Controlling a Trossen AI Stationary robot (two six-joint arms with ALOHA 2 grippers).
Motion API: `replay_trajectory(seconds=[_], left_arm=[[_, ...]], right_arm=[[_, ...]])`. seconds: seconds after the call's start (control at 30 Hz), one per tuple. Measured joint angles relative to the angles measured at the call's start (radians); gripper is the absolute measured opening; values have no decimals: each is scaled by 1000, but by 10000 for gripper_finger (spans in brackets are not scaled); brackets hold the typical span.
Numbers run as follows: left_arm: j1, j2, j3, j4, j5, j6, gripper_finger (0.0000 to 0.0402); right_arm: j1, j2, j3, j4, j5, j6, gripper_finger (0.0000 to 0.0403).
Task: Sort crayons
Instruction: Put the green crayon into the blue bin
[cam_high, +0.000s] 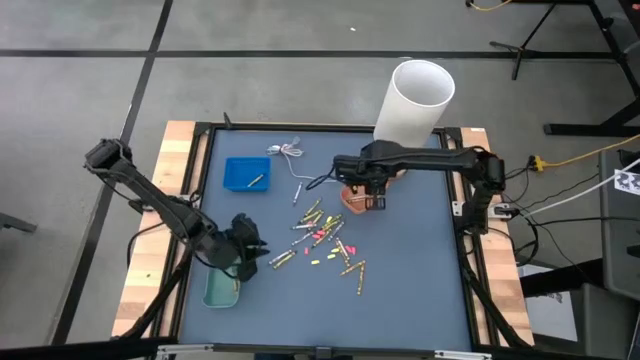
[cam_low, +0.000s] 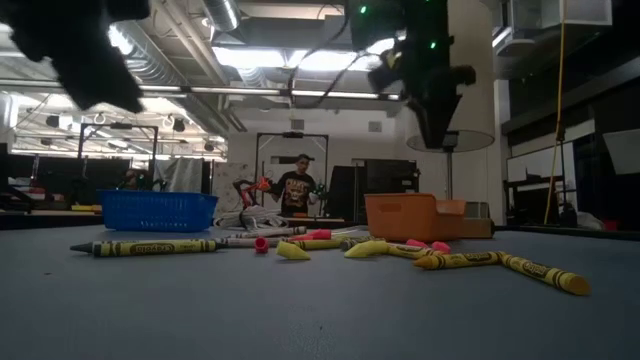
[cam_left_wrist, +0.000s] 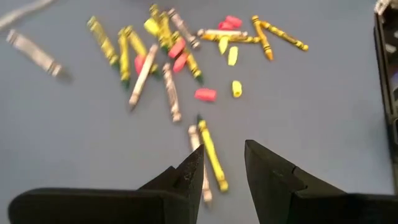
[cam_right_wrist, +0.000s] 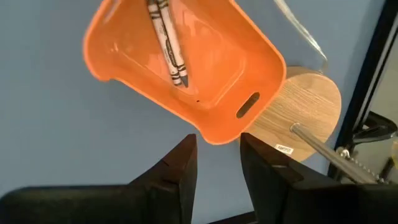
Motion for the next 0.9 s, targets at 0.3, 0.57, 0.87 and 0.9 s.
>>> replay_trajectory(seconds=[0.3, 0.57, 0.87, 0.9], left_arm=[[50, 197, 0, 167, 9, 230, 101], [50, 339, 0, 191, 76, 229, 101], [50, 403, 0, 221, 138, 223, 101], [50, 403, 0, 228, 138, 223, 101]], right_arm=[[54, -96, 1, -2, -53, 21, 121], [137, -126, 1, -2, -48, 23, 121], [199, -126, 1, 10, -29, 39, 121], [205, -126, 1, 10, -29, 48, 121]])
